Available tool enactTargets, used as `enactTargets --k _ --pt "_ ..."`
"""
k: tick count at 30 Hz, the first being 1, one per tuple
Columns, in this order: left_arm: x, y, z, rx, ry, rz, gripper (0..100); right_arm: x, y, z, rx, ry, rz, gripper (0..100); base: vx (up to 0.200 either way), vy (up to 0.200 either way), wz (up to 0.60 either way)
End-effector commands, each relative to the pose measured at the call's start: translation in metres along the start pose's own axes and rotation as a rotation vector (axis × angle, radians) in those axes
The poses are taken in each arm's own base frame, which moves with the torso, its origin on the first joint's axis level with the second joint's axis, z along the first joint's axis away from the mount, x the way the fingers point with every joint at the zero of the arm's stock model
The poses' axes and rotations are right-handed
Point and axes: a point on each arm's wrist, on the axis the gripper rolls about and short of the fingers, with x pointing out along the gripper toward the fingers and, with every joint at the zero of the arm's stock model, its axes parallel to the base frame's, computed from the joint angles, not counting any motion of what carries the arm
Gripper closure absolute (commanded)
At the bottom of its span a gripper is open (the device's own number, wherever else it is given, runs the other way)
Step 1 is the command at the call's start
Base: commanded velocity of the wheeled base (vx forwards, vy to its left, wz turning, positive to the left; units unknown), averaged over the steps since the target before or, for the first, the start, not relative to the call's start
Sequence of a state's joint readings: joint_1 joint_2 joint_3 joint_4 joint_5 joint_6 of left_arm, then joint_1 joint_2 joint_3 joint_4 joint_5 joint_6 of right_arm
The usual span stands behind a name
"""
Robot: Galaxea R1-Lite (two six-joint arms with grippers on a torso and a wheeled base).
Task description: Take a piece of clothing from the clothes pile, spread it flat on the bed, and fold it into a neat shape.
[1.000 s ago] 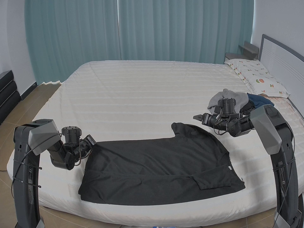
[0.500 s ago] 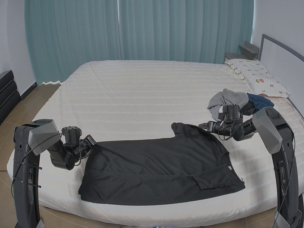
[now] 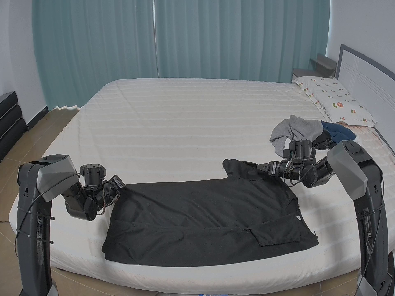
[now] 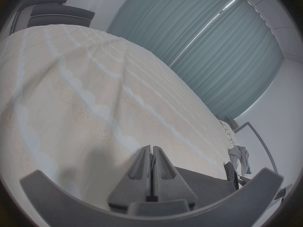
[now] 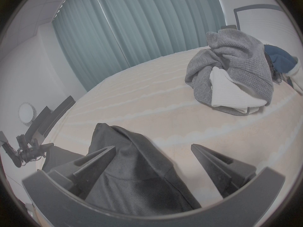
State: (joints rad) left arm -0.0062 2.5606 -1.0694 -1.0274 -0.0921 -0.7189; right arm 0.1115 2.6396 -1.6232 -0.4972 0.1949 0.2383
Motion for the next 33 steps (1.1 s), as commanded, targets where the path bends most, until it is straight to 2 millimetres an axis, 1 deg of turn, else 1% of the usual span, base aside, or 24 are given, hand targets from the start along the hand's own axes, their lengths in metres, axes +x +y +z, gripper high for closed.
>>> enactTargets --k 1,7,15,16,20,25,31,33 --pt "0.000 0.000 0.000 0.000 -0.001 0.000 100 -0.006 0.000 -0.005 -0.040 0.011 0.019 0 0.000 0.000 0.00" --pt "0.000 0.000 0.000 0.000 -0.001 0.000 100 -0.004 -0.001 -0.010 -0.054 0.020 0.018 0 0.000 0.000 0.00" --pt "0.000 0.000 0.000 0.000 -0.001 -0.002 100 0.003 -0.002 -0.009 -0.050 0.010 0.020 0 0.000 0.000 0.00" --pt "0.000 -0.001 0.001 0.000 -0.002 -0.003 100 0.004 -0.002 -0.009 -0.050 0.011 0.020 100 0.000 0.000 0.00" --pt "0.001 -0.001 0.001 0.000 -0.004 -0.005 100 0.006 -0.004 -0.013 -0.047 0.020 0.017 100 0.000 0.000 0.00" --pt "0.001 -0.002 0.002 -0.001 -0.008 -0.008 100 0.006 -0.005 -0.012 -0.043 0.016 0.016 100 0.000 0.000 0.00" --pt "0.000 -0.005 0.006 0.001 -0.020 -0.013 100 0.000 -0.011 -0.004 -0.031 -0.006 0.007 100 0.000 0.000 0.00" --pt "-0.001 -0.006 0.009 0.004 -0.035 -0.005 100 -0.006 -0.014 0.002 -0.007 -0.018 0.001 100 0.000 0.000 0.00"
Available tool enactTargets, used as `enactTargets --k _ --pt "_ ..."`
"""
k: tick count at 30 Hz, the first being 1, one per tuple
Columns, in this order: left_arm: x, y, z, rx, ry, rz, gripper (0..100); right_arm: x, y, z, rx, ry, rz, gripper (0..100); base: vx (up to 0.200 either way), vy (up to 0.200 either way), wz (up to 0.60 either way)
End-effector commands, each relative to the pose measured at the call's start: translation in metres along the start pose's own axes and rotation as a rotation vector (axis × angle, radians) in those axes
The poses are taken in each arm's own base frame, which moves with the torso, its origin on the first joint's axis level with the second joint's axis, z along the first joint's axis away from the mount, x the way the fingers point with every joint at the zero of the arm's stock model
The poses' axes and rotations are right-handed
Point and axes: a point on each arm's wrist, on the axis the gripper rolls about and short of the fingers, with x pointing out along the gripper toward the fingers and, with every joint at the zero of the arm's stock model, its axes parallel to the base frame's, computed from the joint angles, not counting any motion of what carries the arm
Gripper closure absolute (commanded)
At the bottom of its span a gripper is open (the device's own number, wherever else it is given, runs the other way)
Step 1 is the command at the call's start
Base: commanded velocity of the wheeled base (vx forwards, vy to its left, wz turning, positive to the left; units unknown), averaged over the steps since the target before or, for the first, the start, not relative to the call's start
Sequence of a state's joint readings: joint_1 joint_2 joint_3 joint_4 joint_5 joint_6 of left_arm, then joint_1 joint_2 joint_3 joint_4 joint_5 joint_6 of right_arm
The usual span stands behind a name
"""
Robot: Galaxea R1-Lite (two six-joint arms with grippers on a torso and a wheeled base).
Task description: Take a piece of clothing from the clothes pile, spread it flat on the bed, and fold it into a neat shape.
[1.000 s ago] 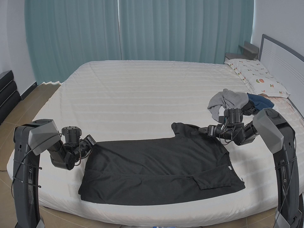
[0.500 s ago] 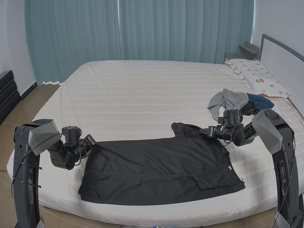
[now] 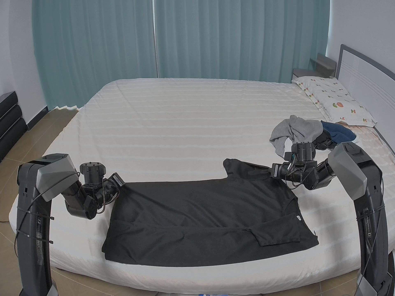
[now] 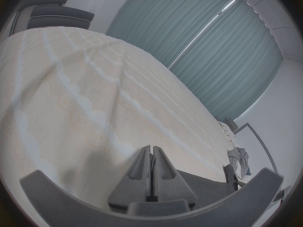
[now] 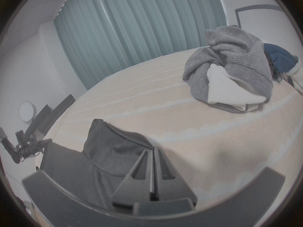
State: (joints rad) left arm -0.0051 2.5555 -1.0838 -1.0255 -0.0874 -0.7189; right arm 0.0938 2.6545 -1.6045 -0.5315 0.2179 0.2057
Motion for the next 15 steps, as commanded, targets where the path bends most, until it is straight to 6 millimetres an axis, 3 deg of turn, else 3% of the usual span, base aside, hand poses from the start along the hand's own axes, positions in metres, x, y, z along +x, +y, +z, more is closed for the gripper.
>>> enactTargets --k 1,10,15 --pt "-0.003 -0.005 0.008 0.008 -0.040 0.011 100 -0.010 -0.005 0.011 0.038 -0.023 -0.010 100 0.000 0.000 0.00" --pt "-0.017 -0.023 0.031 0.061 -0.114 -0.001 100 -0.030 -0.014 0.027 0.135 -0.089 -0.011 100 0.000 0.000 0.00" --pt "-0.018 -0.024 0.032 0.076 -0.121 -0.007 100 -0.033 -0.013 0.035 0.219 -0.188 0.018 100 0.000 0.000 0.00"
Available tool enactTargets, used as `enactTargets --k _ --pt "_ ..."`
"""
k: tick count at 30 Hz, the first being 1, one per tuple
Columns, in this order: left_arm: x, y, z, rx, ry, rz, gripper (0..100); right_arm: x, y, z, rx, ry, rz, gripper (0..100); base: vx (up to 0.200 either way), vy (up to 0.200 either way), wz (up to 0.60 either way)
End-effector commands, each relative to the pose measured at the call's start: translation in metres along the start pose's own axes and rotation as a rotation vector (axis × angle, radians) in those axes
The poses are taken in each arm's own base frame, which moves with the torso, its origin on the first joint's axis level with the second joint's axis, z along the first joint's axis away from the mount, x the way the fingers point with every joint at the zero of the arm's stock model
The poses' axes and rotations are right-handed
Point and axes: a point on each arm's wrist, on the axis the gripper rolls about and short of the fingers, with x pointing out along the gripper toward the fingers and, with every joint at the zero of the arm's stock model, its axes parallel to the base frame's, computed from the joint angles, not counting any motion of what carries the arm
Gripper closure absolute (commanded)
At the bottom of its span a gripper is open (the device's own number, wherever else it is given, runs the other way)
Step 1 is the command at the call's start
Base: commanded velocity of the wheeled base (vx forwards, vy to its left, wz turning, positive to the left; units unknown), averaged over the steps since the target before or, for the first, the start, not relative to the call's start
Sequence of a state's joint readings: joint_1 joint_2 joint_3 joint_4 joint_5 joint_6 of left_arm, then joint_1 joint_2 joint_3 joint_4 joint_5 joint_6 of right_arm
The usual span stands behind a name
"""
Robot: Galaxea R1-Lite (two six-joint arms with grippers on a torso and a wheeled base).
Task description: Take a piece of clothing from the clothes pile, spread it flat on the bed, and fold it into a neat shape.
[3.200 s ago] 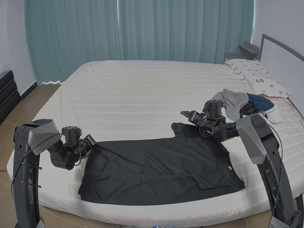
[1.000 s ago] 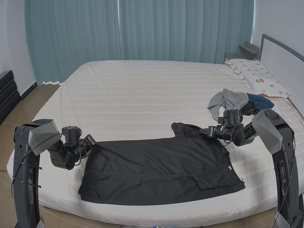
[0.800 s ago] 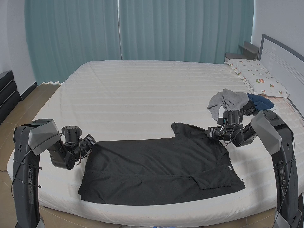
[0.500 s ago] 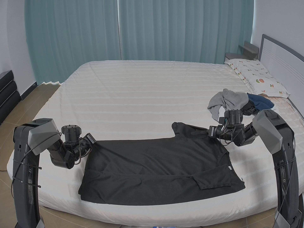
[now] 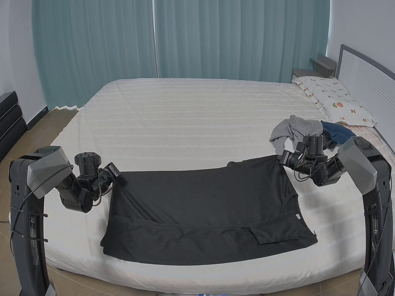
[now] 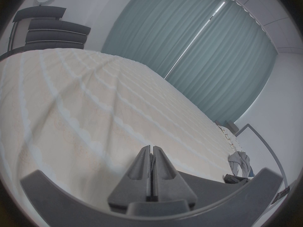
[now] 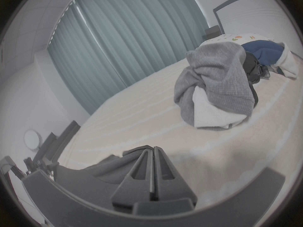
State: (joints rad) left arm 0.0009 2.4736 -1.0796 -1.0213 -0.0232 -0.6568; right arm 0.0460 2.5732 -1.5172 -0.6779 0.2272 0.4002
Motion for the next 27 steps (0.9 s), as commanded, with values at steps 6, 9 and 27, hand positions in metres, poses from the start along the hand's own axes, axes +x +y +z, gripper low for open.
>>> enactTargets --k 6,9,27 --pt "-0.004 -0.006 0.004 0.017 -0.013 -0.014 100 -0.015 -0.003 0.005 0.058 -0.032 0.002 100 0.000 0.000 0.00" --pt "-0.005 -0.005 0.002 0.019 -0.004 -0.009 100 -0.016 -0.004 -0.001 0.057 -0.015 -0.006 100 0.000 0.000 0.00" --pt "-0.046 -0.010 0.008 0.111 0.010 -0.014 100 -0.080 0.002 0.008 0.080 0.073 0.049 100 0.000 0.000 0.00"
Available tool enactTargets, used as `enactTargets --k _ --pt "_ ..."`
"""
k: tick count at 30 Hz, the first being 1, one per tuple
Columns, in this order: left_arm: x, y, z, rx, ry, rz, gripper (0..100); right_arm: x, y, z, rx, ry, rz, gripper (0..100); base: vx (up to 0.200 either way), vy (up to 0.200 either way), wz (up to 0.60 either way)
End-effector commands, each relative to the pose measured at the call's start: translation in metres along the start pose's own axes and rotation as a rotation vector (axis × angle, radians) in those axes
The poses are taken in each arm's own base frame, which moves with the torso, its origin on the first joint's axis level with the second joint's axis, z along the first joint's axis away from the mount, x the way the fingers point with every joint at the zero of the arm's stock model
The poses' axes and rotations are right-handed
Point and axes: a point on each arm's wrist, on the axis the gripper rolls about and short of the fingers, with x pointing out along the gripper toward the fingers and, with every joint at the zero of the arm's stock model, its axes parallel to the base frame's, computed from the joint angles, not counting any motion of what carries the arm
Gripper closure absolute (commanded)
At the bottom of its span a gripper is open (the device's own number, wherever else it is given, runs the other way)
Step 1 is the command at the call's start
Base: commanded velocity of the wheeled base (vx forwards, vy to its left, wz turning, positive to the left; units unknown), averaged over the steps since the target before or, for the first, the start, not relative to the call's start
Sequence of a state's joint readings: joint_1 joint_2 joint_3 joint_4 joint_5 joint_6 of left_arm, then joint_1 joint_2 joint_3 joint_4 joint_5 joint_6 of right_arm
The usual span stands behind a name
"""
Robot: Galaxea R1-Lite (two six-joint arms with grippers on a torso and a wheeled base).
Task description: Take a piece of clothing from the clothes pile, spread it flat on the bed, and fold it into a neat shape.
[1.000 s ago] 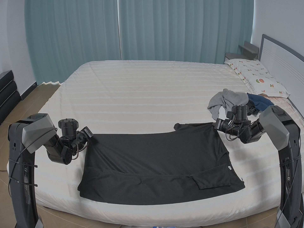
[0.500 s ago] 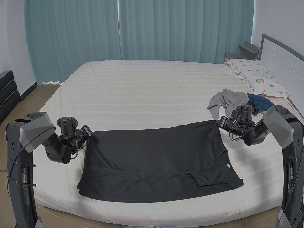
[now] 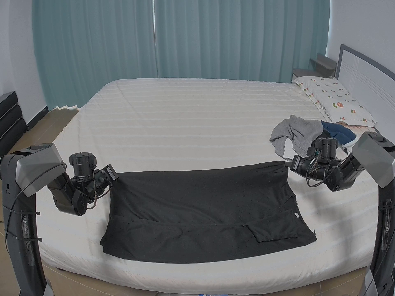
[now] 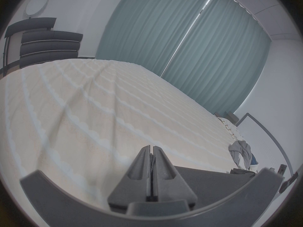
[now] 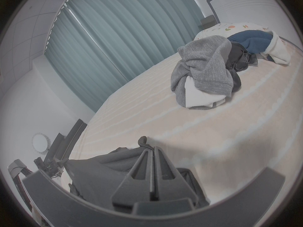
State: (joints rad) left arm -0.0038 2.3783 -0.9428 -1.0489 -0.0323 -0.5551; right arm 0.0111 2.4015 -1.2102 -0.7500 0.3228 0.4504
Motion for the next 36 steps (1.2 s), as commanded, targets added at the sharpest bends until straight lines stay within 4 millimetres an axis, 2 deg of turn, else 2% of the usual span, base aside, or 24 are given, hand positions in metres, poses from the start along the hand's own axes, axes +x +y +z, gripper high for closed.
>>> enactTargets --k 1,4,7,9,11,13,15,18,22,27,28,30,31,36 --pt "-0.019 -0.003 0.004 0.009 -0.006 -0.008 100 -0.032 0.006 0.009 -0.002 0.006 0.022 100 0.000 0.000 0.00" --pt "-0.026 -0.002 0.000 0.011 0.001 -0.007 100 -0.049 0.005 0.008 -0.008 0.026 0.032 100 0.000 0.000 0.00" --pt "-0.032 0.002 -0.006 0.032 0.019 0.004 100 -0.062 0.001 -0.002 -0.026 0.068 0.025 100 0.000 0.000 0.00" --pt "-0.034 0.004 -0.009 0.050 0.031 0.010 100 -0.065 -0.001 -0.006 -0.035 0.082 0.020 100 0.000 0.000 0.00" --pt "-0.045 0.011 -0.022 0.107 0.087 0.038 100 -0.074 -0.006 -0.020 -0.059 0.130 0.006 100 0.000 0.000 0.00" --pt "-0.048 0.013 -0.025 0.121 0.098 0.044 100 -0.076 -0.009 -0.025 -0.063 0.147 0.003 100 0.000 0.000 0.00" --pt "-0.057 0.016 -0.039 0.162 0.127 0.045 100 -0.081 -0.013 -0.039 -0.091 0.195 -0.009 100 0.000 0.000 0.00" --pt "-0.066 0.019 -0.050 0.188 0.148 0.042 100 -0.086 -0.016 -0.050 -0.105 0.234 -0.018 100 0.000 0.000 0.00" --pt "-0.077 0.018 -0.066 0.214 0.187 0.035 100 -0.090 -0.019 -0.061 -0.124 0.276 -0.032 100 0.000 0.000 0.00" --pt "-0.085 0.017 -0.076 0.224 0.218 0.039 100 -0.093 -0.022 -0.070 -0.138 0.305 -0.046 100 0.000 0.000 0.00" --pt "-0.085 0.017 -0.077 0.227 0.222 0.042 0 -0.093 -0.022 -0.071 -0.139 0.309 -0.048 100 0.000 0.000 0.00" --pt "-0.087 0.016 -0.079 0.229 0.228 0.040 0 -0.093 -0.023 -0.072 -0.141 0.313 -0.049 100 0.000 0.000 0.00" --pt "-0.089 0.016 -0.080 0.231 0.232 0.041 0 -0.095 -0.023 -0.074 -0.138 0.319 -0.055 0 0.000 0.000 0.00" --pt "-0.097 0.015 -0.080 0.236 0.233 0.064 0 -0.097 -0.020 -0.068 -0.139 0.290 -0.055 0 0.000 0.000 0.00"
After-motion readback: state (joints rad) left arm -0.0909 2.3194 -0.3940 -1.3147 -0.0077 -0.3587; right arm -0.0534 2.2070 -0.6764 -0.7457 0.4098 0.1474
